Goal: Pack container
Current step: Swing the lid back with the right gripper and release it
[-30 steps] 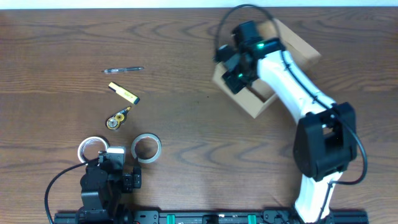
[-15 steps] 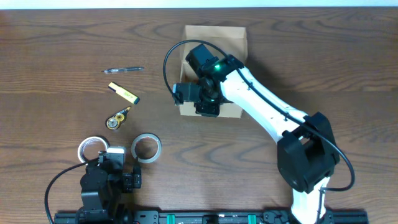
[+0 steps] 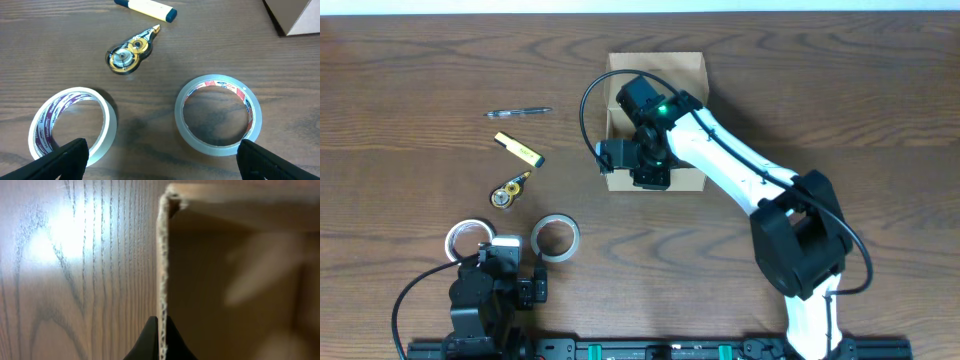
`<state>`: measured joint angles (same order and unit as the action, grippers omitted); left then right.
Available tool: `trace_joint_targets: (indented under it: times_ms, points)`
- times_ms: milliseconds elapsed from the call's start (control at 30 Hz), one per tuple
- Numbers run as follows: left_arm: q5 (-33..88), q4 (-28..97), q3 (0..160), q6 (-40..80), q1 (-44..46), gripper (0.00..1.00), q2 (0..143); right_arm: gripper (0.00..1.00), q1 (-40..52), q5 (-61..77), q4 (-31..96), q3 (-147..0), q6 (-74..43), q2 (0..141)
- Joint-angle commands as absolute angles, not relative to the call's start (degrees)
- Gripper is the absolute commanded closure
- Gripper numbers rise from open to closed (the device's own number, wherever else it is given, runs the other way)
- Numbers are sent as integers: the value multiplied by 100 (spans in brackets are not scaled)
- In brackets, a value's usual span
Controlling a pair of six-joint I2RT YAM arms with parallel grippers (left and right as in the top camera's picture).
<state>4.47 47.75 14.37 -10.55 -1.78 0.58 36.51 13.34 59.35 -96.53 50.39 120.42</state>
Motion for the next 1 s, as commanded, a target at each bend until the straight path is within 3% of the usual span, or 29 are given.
trace_joint_targets:
  times_ms: [0,33,100,167,233,600,667,733,767,967]
  points:
    - [405,5078,1332,-1072,-185,5,21,99,3684,1400,5940,-9743,5146,12193]
    - [405,5078,1332,-1072,-185,5,21,99,3684,1398,5937,-9743,5122,12199]
    - [405,5078,1332,-1072,-185,5,21,61,3684,1334,5937,-9745,5068,12186]
    - [405,5078,1332,-1072,-185,5,21,43,3684,1194,5942,-9745,4943,12182]
    - [405,5078,1332,-1072,-185,5,21,36,3684,1048,5964,-9745,4858,12160]
    - [405,5078,1332,-1072,-185,5,21,36,3684,965,5972,-9863,4580,11148]
    - [405,5078,1332,-1072,-185,5,21,27,3684,969,5964,-9863,4276,10726]
    - [405,5078,1332,-1072,-185,5,21,6,3684,969,5942,-9863,3848,10344]
    - [405,5078,1332,-1072,-185,5,21,1,3684,969,5935,-9863,3618,10175]
    - [405,5078,1332,-1072,-185,5,21,1,3671,486,5900,-9861,2399,9247]
